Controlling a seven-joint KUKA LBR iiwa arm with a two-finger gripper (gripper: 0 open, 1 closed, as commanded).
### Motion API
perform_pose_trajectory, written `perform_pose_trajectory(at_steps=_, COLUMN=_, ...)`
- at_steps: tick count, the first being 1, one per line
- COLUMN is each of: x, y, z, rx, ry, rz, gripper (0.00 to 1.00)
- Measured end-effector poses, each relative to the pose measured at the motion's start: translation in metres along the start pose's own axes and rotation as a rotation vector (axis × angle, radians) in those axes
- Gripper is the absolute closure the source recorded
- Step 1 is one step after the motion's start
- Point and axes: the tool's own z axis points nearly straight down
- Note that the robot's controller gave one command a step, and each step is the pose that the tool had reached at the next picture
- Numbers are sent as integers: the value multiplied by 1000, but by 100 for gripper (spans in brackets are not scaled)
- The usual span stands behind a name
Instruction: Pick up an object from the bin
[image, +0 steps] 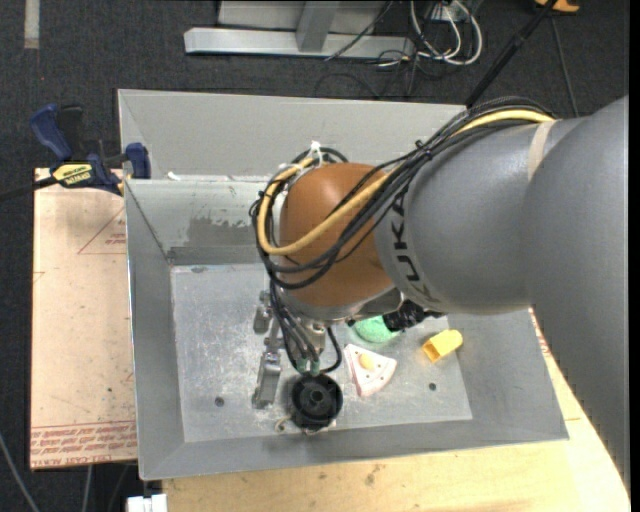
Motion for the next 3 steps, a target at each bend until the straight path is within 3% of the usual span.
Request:
perform_pose_trajectory(at_steps=1, x=-15, y=-22, z=-23, rx=-10, ry=-24, rz=-81, gripper=0)
perform_pose_trajectory(at_steps=2, x=2, y=-55, z=14, rx=-4, ry=-11, rz=-121, gripper=0)
perform_pose_trajectory(at_steps=3, x=-32, y=-78, z=-18, rx=-5, ry=-9, rz=55, gripper=0)
